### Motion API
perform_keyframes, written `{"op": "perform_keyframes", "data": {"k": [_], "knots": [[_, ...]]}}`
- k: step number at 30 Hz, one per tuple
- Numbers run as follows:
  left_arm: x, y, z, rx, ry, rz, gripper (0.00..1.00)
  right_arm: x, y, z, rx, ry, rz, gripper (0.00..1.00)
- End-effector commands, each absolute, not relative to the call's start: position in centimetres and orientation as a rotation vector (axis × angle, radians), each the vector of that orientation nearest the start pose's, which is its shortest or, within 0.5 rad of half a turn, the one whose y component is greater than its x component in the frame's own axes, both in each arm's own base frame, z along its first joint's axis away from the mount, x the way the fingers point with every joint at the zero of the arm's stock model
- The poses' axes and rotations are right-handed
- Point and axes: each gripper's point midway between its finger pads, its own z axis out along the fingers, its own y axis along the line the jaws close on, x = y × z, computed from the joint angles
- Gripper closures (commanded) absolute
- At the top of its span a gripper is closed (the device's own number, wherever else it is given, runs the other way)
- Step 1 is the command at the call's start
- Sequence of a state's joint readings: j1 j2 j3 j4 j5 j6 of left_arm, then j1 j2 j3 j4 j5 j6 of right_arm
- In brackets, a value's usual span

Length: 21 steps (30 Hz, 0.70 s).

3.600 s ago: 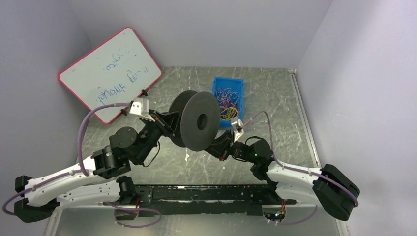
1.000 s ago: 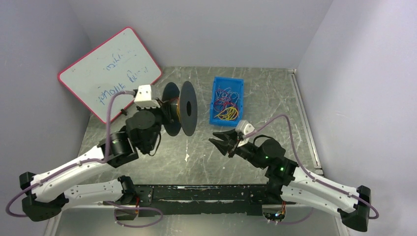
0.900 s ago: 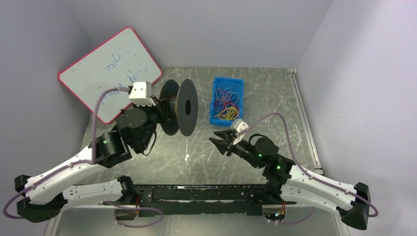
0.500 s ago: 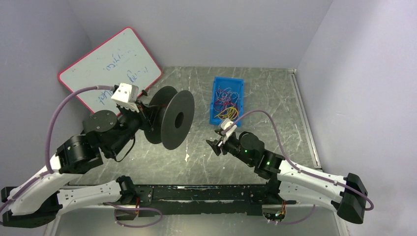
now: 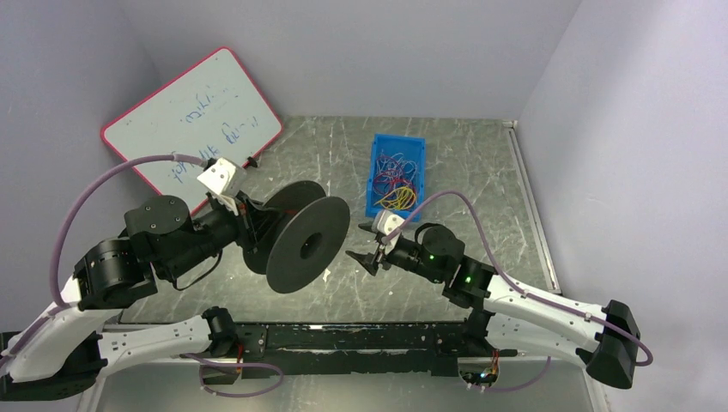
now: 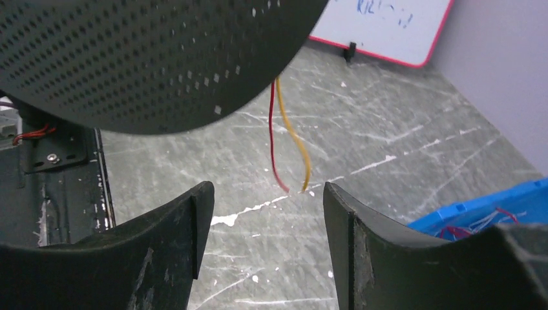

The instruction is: Wrap the cables

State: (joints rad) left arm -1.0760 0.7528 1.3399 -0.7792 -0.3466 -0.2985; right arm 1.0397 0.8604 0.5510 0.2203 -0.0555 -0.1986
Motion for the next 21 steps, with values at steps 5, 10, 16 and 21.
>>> {"op": "perform_keyframes", "data": {"k": [5, 10, 16, 21], "knots": [[13.4, -20.3, 40.6, 0.555, 1.716, -0.835, 0.93, 15.9, 30.9, 26.0, -1.095, 1.228, 0.749, 0.34], [13.0, -20.8, 40.8, 0.581, 1.700, -0.863, 0.93, 15.6, 31.4, 25.1, -1.128, 1.234, 0.771, 0.34], [12.6, -21.3, 41.2, 0.603, 1.689, -0.895, 0.93, 15.3, 32.0, 23.9, -1.147, 1.240, 0.802, 0.37], [12.7, -21.0, 41.5, 0.589, 1.690, -0.888, 0.93, 15.7, 32.3, 22.9, -1.135, 1.255, 0.808, 0.41]]}}
